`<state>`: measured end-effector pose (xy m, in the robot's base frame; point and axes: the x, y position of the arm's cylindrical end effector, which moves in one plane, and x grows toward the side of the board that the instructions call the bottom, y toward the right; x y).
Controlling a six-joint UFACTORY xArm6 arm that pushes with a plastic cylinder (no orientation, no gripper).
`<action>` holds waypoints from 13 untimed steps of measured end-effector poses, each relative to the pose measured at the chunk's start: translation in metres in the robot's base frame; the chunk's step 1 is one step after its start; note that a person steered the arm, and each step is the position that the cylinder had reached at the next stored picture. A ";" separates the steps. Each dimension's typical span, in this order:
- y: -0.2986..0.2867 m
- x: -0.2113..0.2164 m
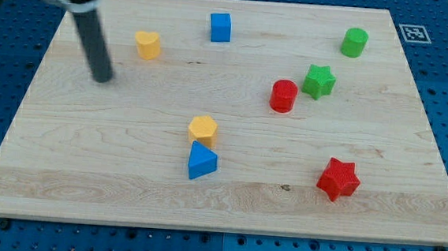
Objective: Move yellow heart towards the center
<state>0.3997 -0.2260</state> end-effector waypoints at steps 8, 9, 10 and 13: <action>0.080 -0.099; 0.119 -0.085; 0.099 -0.087; 0.104 -0.063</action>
<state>0.3366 -0.1219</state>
